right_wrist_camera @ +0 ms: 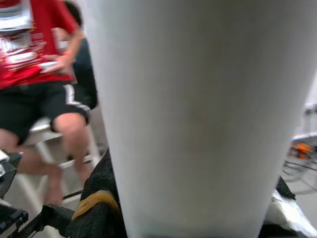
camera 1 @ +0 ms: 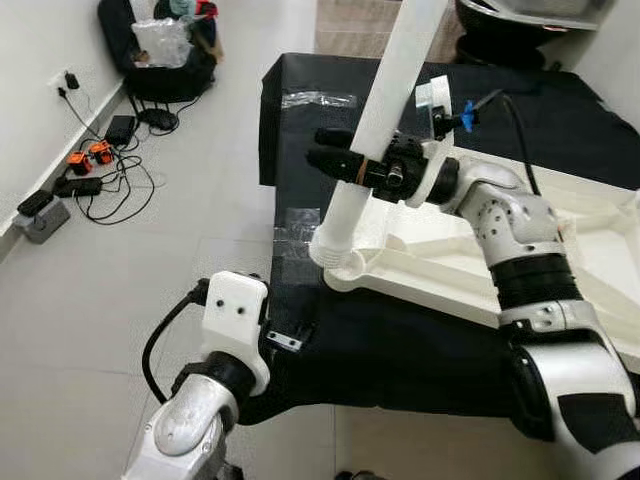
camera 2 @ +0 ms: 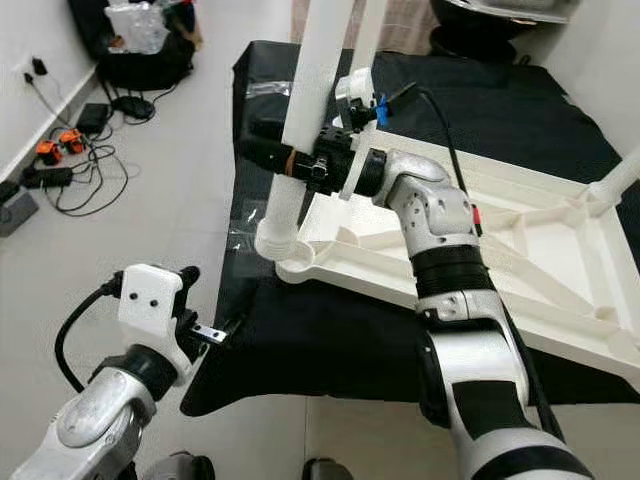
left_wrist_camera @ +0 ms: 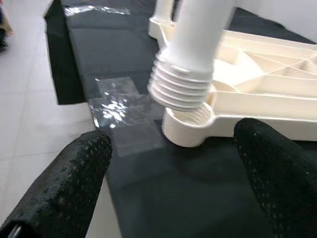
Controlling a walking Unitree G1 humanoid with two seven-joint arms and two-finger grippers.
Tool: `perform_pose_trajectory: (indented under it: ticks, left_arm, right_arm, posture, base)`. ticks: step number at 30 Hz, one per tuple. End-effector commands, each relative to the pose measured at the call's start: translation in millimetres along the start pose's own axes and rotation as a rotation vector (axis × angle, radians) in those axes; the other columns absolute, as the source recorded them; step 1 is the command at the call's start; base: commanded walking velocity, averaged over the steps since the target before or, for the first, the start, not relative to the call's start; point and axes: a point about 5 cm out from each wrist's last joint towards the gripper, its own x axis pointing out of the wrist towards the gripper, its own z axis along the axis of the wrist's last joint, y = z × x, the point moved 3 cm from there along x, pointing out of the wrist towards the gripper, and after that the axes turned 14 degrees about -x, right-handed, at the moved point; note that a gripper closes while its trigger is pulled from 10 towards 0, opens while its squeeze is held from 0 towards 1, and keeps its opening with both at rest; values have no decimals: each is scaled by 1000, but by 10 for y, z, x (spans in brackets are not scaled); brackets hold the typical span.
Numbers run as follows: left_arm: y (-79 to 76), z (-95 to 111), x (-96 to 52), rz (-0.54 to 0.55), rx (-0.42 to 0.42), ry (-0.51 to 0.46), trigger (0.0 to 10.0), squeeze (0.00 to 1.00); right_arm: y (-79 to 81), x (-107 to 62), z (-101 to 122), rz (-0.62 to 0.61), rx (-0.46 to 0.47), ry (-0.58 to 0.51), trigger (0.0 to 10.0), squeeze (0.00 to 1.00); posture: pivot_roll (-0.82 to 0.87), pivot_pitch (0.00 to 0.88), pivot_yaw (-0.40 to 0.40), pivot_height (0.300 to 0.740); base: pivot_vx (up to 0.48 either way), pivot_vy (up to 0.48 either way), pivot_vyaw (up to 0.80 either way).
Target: Building children table
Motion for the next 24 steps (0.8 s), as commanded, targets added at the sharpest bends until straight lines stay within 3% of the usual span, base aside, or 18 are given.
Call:
perform_pose_trajectory:
  ticks: [1, 7, 13, 24]
  left_arm:
    - [-26, -29, -41, -6, -1, 25, 10000, 0]
    - [-6, -47, -103, 2, 1, 47, 10000, 0]
    - [-27, -33, -152, -2, 9, 60, 10000, 0]
    - [7, -38, -164, 0, 24, 79, 10000, 0]
  right_arm:
    - [2, -19, 72, 44, -36, -22, 10000, 0]
    - [40, -55, 40, 149, -76, 20, 10000, 0]
    - [-38, -157, 9, 144, -124, 96, 10000, 0]
    - [-65, -317, 114, 166, -163, 106, 10000, 0]
  posture:
    - [61, 241, -95, 740]
    - [80, 264, -81, 740]
    - [106, 276, -69, 740]
    - [111, 273, -54, 740]
  base:
    - [0, 0, 0]
    - [0, 0, 0]
    - [0, 0, 0]
    - [0, 0, 0]
